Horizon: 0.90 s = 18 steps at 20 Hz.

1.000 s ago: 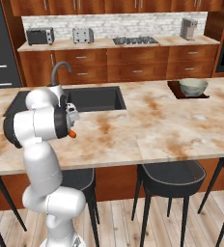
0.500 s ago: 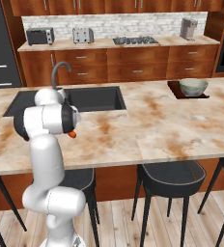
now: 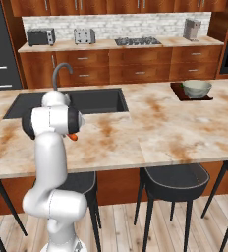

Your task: Place the two vegetables and bowl onto the tray for setting up a vegetable dip station.

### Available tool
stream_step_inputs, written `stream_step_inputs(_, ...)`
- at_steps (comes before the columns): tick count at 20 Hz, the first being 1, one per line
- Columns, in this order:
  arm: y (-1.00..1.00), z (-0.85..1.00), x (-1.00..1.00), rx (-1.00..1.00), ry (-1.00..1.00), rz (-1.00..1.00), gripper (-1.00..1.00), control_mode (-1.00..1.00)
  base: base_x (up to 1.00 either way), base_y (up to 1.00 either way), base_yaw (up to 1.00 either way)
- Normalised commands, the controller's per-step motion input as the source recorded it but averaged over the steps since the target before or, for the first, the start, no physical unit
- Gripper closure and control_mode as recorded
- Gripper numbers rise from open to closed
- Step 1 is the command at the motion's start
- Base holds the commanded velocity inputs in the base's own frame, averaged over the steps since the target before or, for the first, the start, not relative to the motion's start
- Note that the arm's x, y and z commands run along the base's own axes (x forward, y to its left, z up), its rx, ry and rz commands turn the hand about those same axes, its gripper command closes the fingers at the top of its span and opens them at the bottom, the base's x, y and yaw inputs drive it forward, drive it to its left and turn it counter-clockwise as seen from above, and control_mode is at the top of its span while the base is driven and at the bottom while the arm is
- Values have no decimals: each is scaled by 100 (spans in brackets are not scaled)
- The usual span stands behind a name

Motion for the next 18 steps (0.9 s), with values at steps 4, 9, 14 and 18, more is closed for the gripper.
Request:
stream_step_inputs(4,1,-24,20,0,0,0,-100,-100,0,0,0)
stream_step_inputs(9,7,-25,1,0,0,0,100,-100,0,0,0)
stream_step_inputs(14,1,-10,0,0,0,0,100,-100,0,0,0)
stream_step_inputs(18,0,4,-1,0,0,0,100,-100,0,0,0)
